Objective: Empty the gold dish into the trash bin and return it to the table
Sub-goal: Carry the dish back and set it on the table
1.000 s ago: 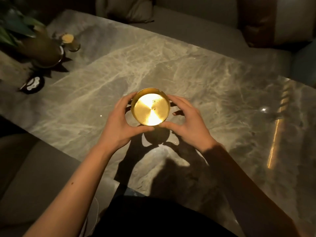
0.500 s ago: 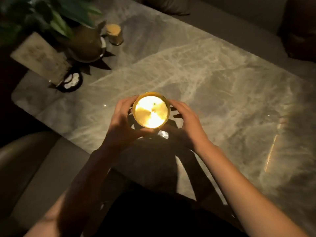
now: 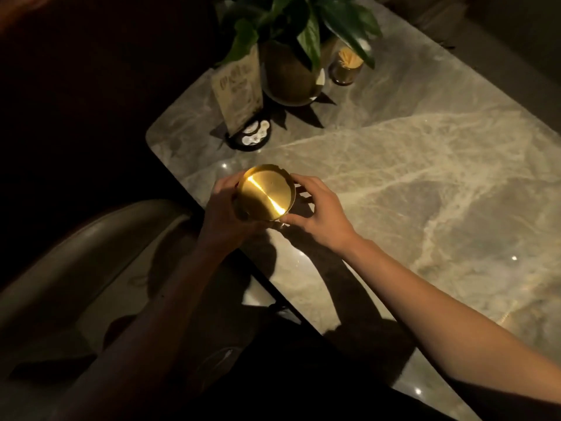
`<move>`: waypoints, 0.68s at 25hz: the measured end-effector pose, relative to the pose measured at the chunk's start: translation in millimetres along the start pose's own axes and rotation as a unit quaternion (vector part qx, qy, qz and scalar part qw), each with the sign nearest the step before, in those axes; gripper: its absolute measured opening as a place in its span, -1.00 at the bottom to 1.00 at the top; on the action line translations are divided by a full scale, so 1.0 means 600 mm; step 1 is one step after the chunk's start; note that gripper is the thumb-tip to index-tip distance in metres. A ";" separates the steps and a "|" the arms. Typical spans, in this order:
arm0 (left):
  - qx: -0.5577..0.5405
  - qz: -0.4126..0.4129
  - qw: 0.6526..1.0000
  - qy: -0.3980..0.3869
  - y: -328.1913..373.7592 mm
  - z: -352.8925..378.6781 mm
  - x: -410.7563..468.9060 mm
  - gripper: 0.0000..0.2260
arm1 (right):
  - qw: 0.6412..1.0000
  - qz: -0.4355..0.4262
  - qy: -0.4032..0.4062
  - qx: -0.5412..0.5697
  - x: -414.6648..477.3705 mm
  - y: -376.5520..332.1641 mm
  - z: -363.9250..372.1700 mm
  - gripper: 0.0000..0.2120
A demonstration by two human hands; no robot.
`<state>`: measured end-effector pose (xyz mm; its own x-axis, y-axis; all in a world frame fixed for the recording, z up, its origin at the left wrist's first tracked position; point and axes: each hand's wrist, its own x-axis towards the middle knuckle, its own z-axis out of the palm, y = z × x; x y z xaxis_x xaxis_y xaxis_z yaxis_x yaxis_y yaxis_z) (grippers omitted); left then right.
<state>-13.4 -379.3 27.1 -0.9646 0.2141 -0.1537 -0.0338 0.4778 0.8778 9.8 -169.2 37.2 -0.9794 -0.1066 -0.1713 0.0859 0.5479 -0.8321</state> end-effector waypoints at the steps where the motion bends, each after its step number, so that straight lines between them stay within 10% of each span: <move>1: -0.007 -0.004 1.000 0.010 -0.018 -0.011 0.005 -0.09 | 1.000 -0.002 -0.009 -0.007 0.016 -0.005 0.014 -0.24; 17: 0.020 -0.028 0.995 0.099 -0.153 -0.070 0.111 -0.11 | 0.995 -0.004 -0.057 -0.079 0.210 -0.023 0.119 -0.25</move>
<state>-85.4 -444.6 -44.6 -0.9941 0.0162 -0.1072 -0.0833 0.5181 0.8513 -101.9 -249.7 -10.5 -0.9521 -0.1994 -0.2317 0.0401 0.6699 -0.7414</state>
